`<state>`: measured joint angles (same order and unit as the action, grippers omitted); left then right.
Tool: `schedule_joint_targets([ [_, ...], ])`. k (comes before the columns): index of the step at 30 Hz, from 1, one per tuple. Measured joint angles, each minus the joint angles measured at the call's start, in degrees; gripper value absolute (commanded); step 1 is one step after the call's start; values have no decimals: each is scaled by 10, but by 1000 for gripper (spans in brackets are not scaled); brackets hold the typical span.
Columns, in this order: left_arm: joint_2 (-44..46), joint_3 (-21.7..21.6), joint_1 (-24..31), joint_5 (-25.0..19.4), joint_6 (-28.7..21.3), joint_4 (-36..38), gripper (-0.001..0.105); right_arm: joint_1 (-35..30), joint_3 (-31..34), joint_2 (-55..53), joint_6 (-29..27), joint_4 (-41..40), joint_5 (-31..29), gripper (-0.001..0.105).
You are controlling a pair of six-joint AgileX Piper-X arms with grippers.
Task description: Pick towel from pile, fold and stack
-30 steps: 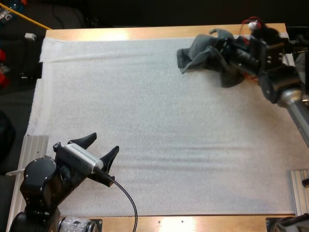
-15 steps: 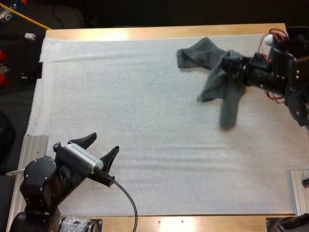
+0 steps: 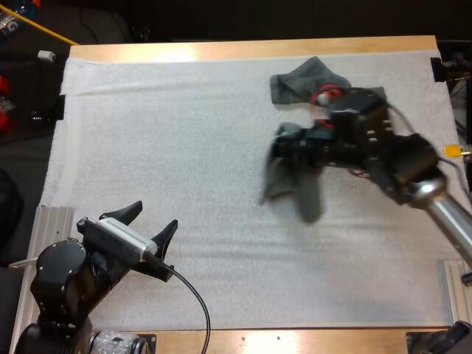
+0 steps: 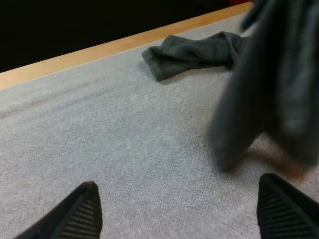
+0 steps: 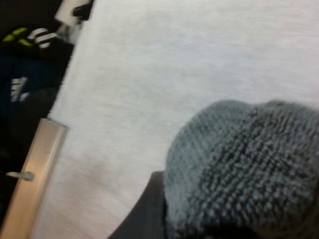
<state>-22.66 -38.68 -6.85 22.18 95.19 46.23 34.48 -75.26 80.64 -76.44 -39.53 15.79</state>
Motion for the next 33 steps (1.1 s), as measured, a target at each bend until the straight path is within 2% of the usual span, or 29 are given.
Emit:
schedule_joint_targets([
  [2, 0, 0, 0, 0, 0, 0, 64, 16, 0, 25, 28, 48, 5, 0],
  [6, 0, 0, 0, 0, 0, 0, 64, 34, 0, 60, 87, 149, 62, 0],
  [10, 0, 0, 0, 0, 0, 0, 64, 44, 0, 64, 89, 159, 75, 0],
  [14, 0, 0, 0, 0, 0, 0, 64, 43, 0, 78, 67, 82, 57, 0],
  [18, 0, 0, 0, 0, 0, 0, 64, 42, 0, 102, 0, -32, 38, 0],
  [25, 0, 0, 0, 0, 0, 0, 64, 38, 0, 106, -133, -257, -101, 0],
  [28, 0, 0, 0, 0, 0, 0, 64, 30, 0, 106, -162, -331, -182, 0],
  [33, 0, 0, 0, 0, -7, 0, 64, 2, 0, 108, -180, -386, -204, 0],
])
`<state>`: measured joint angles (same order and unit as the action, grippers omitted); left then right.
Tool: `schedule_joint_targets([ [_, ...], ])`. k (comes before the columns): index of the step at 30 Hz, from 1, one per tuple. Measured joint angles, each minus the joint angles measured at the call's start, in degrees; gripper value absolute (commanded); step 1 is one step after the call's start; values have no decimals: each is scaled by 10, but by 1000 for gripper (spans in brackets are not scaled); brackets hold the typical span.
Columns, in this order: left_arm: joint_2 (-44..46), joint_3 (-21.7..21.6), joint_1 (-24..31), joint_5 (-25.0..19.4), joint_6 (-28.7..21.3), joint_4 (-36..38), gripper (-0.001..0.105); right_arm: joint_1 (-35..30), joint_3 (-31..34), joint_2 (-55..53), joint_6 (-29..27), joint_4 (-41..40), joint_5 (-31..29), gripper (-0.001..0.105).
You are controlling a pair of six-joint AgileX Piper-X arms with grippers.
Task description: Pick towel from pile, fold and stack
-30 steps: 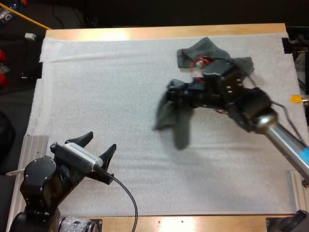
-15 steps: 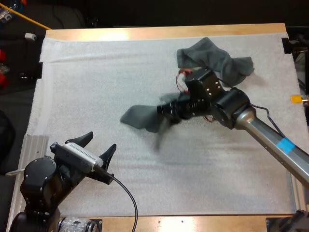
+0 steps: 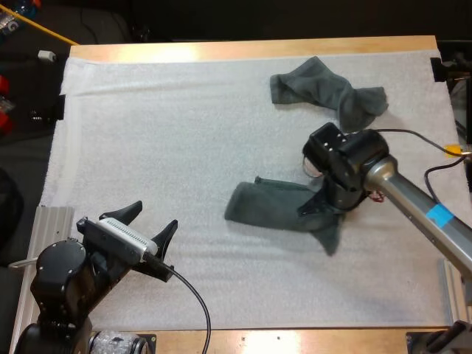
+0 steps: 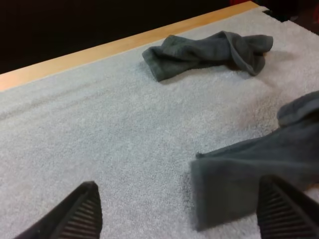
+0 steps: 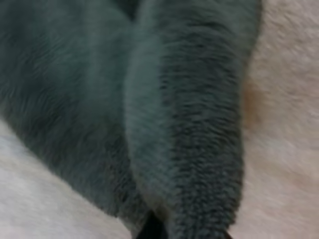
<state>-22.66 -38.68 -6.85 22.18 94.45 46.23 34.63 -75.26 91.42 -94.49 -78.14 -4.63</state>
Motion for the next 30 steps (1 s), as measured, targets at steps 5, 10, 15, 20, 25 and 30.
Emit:
schedule_joint_targets([
  [5, 0, 0, 0, 0, -11, 0, 64, -14, 0, -2, 5, 15, -21, 16],
  [10, 0, 0, 0, -1, -13, 0, 64, -14, 0, -34, 6, 41, -27, 80],
  [15, 0, 0, 0, -1, -13, 0, 64, -14, 0, -74, 14, 30, -55, 71],
  [20, 0, 0, 0, -3, -13, 0, 64, -14, 0, -127, 35, -2, -51, 66],
  [25, 0, 0, 0, -3, -13, 0, 64, -14, 0, -190, 63, -13, -35, 66],
  [30, 0, 0, 0, -4, -13, 0, 64, -14, 0, -234, 95, -19, -6, 63],
])
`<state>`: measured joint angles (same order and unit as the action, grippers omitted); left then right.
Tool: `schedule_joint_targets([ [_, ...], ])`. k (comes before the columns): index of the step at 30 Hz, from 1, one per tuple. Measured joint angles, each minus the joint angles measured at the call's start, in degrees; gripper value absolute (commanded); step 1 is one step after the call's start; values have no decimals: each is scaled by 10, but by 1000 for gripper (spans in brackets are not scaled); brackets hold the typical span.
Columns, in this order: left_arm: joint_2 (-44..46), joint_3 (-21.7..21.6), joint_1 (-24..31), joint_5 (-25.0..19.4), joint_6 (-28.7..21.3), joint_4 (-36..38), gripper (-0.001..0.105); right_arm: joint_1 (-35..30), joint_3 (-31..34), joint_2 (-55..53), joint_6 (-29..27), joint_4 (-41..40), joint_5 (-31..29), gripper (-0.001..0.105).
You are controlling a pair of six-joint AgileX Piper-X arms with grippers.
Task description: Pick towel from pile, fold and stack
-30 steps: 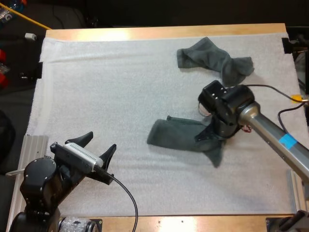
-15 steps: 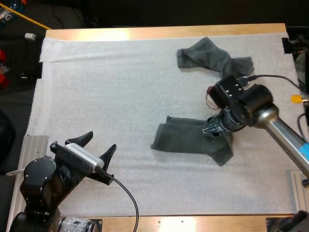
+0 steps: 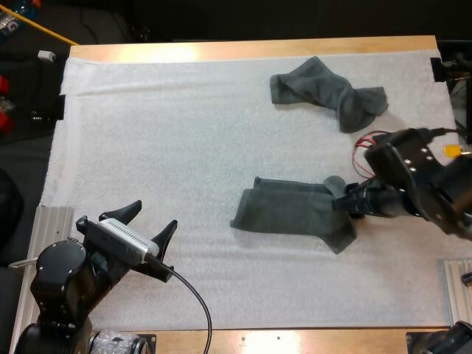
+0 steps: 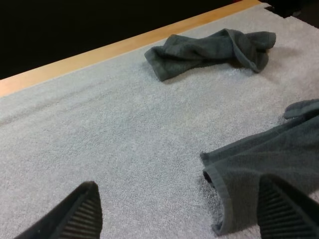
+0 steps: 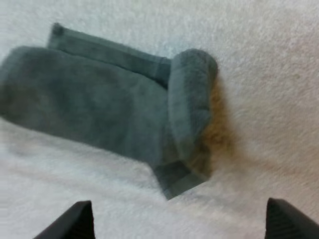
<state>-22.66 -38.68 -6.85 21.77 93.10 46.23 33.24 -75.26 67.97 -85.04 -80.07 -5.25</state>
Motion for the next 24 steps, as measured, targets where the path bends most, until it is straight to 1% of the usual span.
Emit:
schedule_joint_targets([
  [2, 0, 0, 0, 0, 0, 0, 64, 0, 0, -10, 8, -4, 8, 59],
  [4, 0, 0, 0, 0, 0, 0, 64, 0, 2, -16, 17, -7, 11, 52],
  [7, 0, 0, 0, 0, 0, 0, 64, 4, 29, -32, 30, -3, 11, 50],
  [12, 0, 0, 0, 0, 0, 0, 64, 19, 127, -61, 68, 39, 12, 50],
  [15, 0, 0, 0, 0, 0, 0, 64, 20, 185, -70, 91, 87, 19, 50],
  [18, 0, 0, 0, 0, 0, 0, 64, 20, 242, -71, 107, 142, 38, 50],
  [24, 0, 0, 0, 0, 0, 0, 64, 20, 362, -71, 162, 239, 54, 50],
])
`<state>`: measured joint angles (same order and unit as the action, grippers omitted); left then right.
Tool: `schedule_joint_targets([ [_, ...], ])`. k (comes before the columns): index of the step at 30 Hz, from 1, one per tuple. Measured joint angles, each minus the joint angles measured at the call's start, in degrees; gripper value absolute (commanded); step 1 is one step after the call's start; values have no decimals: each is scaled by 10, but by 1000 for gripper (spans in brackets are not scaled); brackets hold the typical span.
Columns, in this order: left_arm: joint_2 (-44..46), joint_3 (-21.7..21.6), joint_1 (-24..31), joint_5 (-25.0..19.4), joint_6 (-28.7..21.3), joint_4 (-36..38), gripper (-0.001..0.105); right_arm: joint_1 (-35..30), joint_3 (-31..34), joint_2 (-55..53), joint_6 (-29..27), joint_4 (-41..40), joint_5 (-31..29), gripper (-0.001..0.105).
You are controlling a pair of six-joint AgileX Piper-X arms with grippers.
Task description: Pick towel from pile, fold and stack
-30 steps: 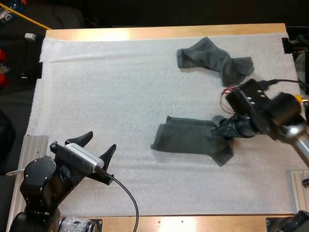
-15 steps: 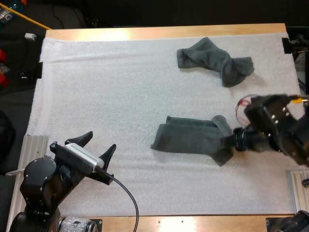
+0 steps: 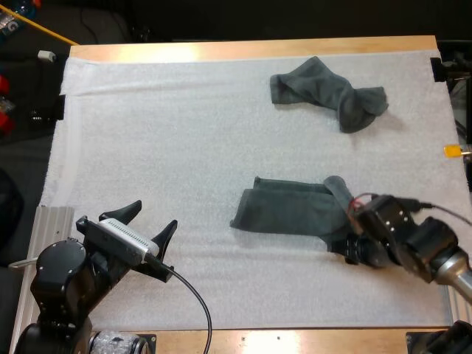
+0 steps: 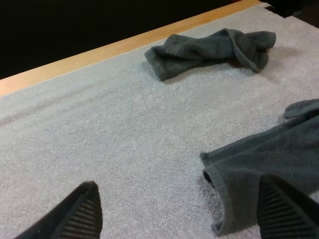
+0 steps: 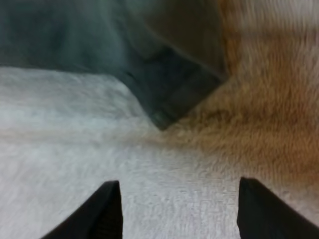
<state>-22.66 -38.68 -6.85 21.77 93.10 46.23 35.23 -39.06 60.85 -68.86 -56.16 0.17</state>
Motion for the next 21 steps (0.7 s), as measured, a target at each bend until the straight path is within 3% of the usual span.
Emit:
schedule_joint_targets([
  [7, 0, 0, 0, 0, 0, 0, 64, 0, 70, 0, 71, 137, 4, 50],
  [21, 0, 0, 0, 0, 0, 7, 64, 0, 74, 145, 144, 245, -2, 50],
])
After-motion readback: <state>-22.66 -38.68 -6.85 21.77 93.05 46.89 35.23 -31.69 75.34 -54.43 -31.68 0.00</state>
